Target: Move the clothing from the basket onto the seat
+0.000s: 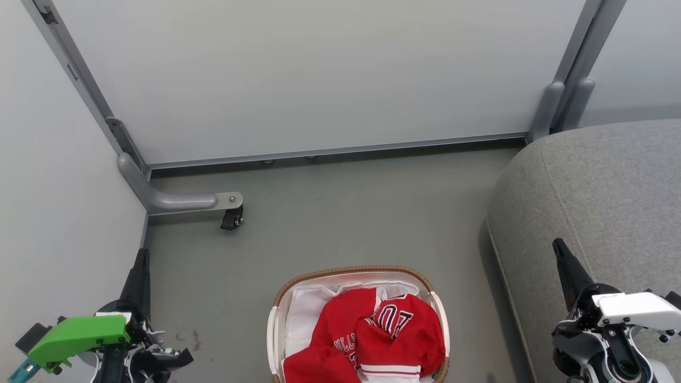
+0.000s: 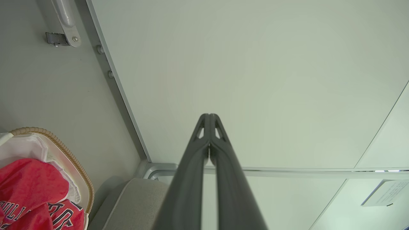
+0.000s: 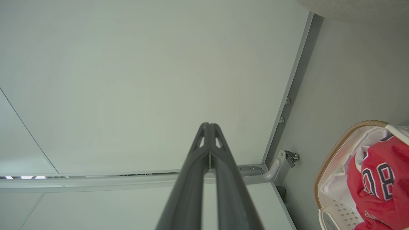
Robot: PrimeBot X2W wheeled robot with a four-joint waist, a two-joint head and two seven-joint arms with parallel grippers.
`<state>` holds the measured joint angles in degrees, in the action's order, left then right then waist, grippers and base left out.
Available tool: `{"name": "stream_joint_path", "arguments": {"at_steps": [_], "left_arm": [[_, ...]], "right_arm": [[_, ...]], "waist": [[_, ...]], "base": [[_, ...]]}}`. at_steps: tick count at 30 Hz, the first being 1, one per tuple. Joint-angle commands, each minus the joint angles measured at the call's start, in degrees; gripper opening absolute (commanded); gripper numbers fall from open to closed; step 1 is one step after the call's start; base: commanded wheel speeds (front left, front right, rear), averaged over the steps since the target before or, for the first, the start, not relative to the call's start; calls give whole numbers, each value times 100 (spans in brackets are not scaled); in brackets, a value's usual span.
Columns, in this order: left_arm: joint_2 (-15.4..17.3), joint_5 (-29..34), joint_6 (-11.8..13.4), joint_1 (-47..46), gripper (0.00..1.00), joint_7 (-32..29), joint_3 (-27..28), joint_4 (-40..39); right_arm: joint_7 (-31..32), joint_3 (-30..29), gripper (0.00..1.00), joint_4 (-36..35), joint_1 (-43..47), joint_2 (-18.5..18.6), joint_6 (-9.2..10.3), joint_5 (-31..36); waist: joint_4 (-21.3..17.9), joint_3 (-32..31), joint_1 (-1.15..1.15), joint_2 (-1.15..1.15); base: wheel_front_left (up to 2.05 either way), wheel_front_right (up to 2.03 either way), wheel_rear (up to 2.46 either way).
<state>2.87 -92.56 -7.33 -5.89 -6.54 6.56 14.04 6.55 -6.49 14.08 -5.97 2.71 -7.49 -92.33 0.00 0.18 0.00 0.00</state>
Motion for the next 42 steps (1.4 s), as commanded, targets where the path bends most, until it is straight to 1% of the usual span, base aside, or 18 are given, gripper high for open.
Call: {"name": "stream_joint_path", "arguments": {"at_steps": [1,29,30,34,42], "left_arm": [[4,29,-36,-67,0,-12,4,-9],[4,29,-36,-67,0,-12,4,-9],[-3,0,2,5,100,3,-3,15],[-52,0,10,156,100,9,-29,209],[-48,80,7,193,100,234,-276,165]], "right_arm": [[12,-8,0,-17,-46,35,0,-18],[12,-8,0,-17,-46,35,0,-18],[-5,3,100,17,8,-4,0,2],[-5,21,100,210,155,-71,1,2],[-231,106,100,246,189,-65,1,103]], "waist": [[0,0,0,0],[0,0,0,0],[0,0,0,0],[0,1,0,0],[-1,6,0,0]], "base": [[0,0,0],[0,0,0],[0,0,0],[0,0,0],[0,0,0]]}}
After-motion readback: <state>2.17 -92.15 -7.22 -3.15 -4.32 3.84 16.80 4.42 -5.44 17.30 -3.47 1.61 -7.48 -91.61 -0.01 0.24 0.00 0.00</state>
